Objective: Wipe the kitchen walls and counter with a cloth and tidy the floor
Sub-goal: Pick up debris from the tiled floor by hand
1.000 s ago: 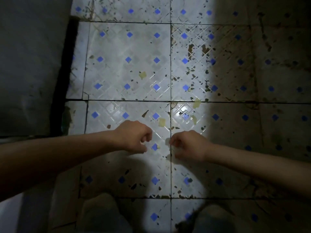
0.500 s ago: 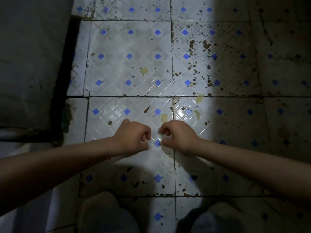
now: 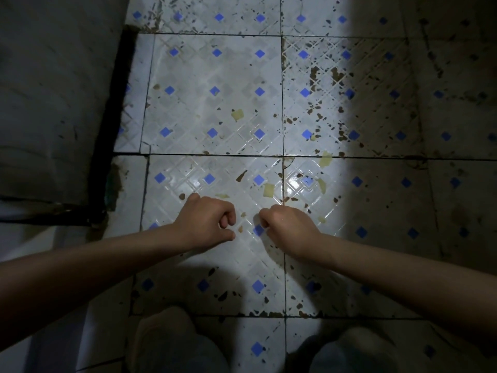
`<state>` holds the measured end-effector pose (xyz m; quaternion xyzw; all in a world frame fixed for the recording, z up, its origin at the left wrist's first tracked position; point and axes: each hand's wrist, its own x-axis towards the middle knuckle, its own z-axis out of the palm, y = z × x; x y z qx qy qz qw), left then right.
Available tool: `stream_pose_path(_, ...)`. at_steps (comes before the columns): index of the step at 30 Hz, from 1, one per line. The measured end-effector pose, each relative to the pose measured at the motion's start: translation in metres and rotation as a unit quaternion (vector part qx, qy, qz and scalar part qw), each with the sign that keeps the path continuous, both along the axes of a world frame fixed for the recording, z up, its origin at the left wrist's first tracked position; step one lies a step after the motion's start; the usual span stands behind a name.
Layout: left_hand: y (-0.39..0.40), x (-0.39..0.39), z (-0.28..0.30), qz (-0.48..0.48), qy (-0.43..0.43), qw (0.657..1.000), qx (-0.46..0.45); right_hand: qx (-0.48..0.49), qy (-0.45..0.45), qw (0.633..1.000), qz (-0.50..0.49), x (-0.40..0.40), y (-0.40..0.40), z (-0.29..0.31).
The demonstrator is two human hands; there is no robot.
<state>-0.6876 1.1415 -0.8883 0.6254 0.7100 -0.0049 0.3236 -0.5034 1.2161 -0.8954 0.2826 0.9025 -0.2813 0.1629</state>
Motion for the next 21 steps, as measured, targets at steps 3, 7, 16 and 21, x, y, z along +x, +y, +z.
stream_pose_path(3, 0.003, 0.008, -0.002, 0.006, -0.008, 1.0, 0.018, 0.007, -0.003, 1.0, 0.005, 0.007, -0.002, 0.001)
stream_pose_path(7, 0.004, 0.019, -0.008, 0.011, 0.005, 0.999, 0.034, -0.005, 0.02, 0.998, -0.061, 0.018, -0.001, 0.004)
stream_pose_path(16, 0.003, 0.021, -0.013, -0.01, 0.025, 0.999, 0.045, -0.116, 0.083, 0.932, -0.334, 0.061, 0.011, 0.017)
stream_pose_path(21, 0.006, 0.02, -0.014, 0.01, 0.002, 0.997, 0.081, -0.148, 0.084, 0.899, -0.403, 0.076, 0.019, 0.017)
